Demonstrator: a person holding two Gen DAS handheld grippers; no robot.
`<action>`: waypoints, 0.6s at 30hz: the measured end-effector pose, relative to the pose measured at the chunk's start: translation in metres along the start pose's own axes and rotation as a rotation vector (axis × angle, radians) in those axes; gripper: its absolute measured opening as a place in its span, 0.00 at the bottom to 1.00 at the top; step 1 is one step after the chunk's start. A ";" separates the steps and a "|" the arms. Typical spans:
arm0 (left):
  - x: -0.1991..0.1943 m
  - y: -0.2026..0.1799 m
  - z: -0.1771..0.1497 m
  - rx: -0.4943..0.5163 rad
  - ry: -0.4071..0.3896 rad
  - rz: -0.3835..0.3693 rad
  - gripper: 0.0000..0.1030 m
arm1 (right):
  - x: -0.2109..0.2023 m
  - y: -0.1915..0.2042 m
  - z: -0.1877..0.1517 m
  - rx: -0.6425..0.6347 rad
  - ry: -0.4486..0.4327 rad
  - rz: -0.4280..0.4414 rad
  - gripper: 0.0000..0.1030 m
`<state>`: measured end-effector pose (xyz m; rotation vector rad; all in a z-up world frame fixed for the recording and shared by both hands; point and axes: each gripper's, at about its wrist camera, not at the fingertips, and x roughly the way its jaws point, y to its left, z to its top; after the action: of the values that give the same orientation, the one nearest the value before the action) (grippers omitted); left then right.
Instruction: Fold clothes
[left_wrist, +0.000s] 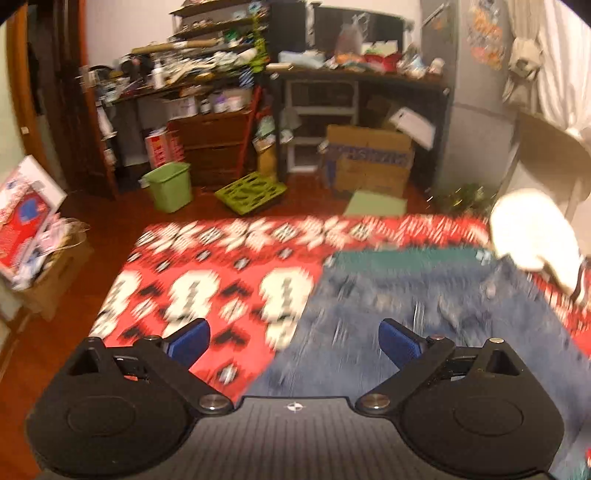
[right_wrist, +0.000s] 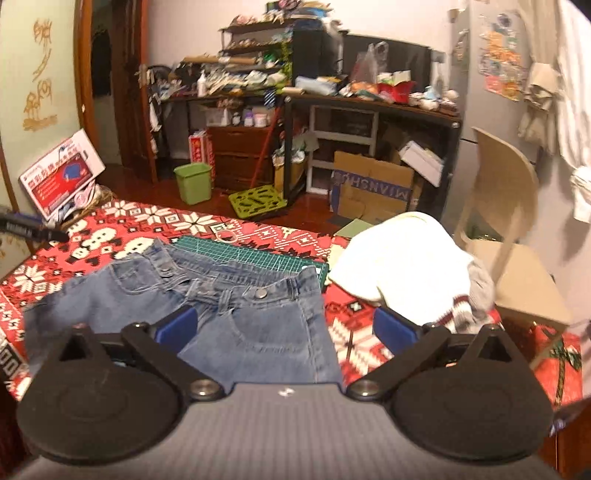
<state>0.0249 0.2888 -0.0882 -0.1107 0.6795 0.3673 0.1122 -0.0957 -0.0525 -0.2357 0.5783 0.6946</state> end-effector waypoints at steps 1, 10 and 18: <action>0.011 0.002 0.005 0.002 -0.011 -0.022 0.96 | 0.015 -0.005 0.005 -0.011 0.003 0.004 0.99; 0.116 0.013 0.026 0.052 0.081 -0.132 0.92 | 0.146 -0.057 0.028 0.090 0.088 0.118 0.99; 0.176 0.033 0.038 -0.098 0.233 -0.286 0.66 | 0.235 -0.095 0.042 0.245 0.226 0.238 0.61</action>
<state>0.1616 0.3795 -0.1691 -0.3441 0.8633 0.1125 0.3381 -0.0251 -0.1517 -0.0158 0.9108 0.8246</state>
